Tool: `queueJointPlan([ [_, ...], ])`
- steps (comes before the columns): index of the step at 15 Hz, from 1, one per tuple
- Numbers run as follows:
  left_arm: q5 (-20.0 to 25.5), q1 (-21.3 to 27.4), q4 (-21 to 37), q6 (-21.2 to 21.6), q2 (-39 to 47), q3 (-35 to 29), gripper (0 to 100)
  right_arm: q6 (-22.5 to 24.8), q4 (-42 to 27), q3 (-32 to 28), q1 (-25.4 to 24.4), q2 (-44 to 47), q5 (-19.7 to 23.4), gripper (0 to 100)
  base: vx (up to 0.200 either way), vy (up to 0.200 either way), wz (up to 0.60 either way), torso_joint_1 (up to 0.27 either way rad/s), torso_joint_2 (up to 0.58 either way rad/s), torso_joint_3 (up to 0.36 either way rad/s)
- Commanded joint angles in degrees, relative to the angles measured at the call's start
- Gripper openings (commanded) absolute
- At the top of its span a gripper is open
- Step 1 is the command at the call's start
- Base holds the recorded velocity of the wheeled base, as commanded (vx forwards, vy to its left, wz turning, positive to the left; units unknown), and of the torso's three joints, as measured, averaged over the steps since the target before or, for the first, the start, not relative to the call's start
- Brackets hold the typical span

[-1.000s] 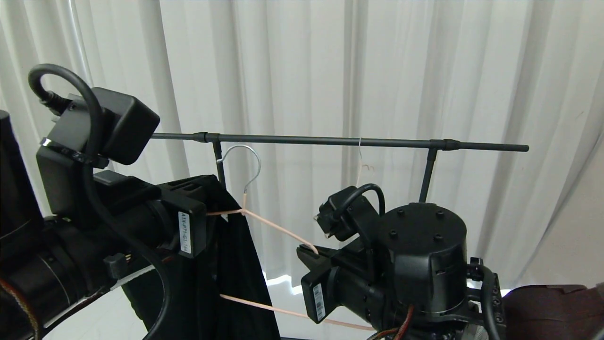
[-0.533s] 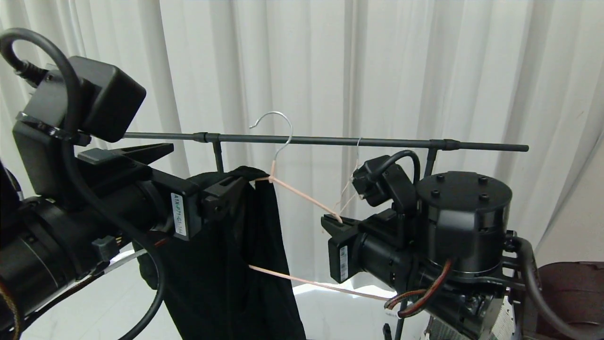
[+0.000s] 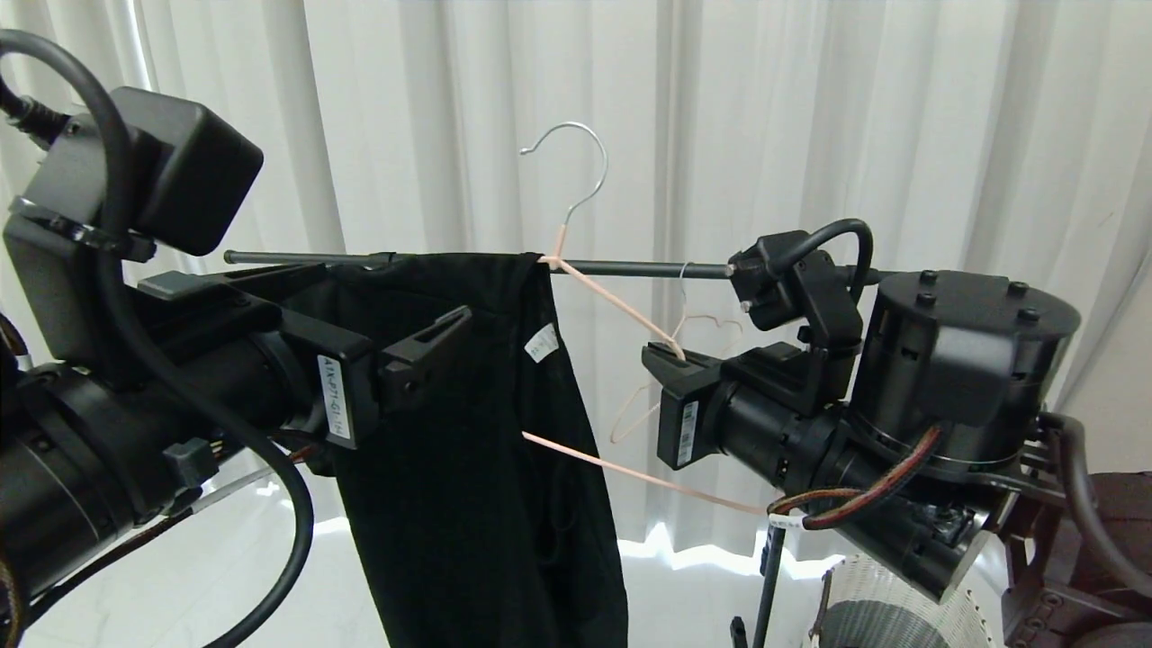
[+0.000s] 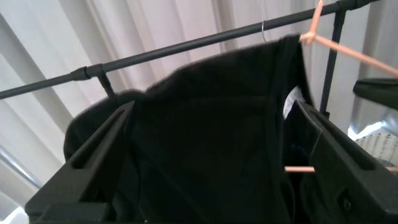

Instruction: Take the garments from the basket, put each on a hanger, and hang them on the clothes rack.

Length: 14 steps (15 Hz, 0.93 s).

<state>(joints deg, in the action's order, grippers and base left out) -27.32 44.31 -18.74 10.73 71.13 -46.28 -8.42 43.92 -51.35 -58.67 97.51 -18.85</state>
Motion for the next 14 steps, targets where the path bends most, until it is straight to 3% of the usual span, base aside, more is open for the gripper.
queueJointPlan([
  [1, 0.0, 0.1, 0.0, 0.0, 0.0, 0.3, 100, 0.4, 0.5, 0.1, 0.8, -1.1, 0.0, 0, 0.0, 0.0, 0.0, 0.0, 0.0, 0.0],
  [4, 0.6, 0.2, 0.0, 0.4, -1.8, 1.8, 100, 3.2, 3.1, 2.5, 2.2, -2.3, -0.2, 0, 0.0, 0.0, 0.0, 0.0, 0.0, 0.0],
  [7, 10.5, 0.0, 0.2, 5.4, -7.3, 6.6, 100, 5.6, 5.2, 15.3, 2.3, -10.0, 0.1, 0, 0.0, 0.0, 0.0, 0.0, 0.0, 0.0],
  [9, 18.7, -0.3, 0.2, 5.5, -9.3, 8.7, 100, 7.4, 5.2, 21.3, 1.8, -15.1, 0.9, 0, 0.0, 0.0, 0.0, 0.0, 0.0, 0.0],
  [12, 28.9, -2.4, 0.2, 5.8, -8.6, 10.2, 100, 9.9, 5.2, 26.7, 1.1, -20.4, 3.4, 0, 0.0, 0.0, 0.0, 0.0, 0.0, 0.0],
  [14, 33.0, -2.0, 0.2, 8.5, -7.9, 12.7, 100, 10.9, 5.2, 30.3, 0.4, -23.8, 3.9, 0, 0.0, 0.0, 0.0, 0.0, 0.0, 0.0],
])
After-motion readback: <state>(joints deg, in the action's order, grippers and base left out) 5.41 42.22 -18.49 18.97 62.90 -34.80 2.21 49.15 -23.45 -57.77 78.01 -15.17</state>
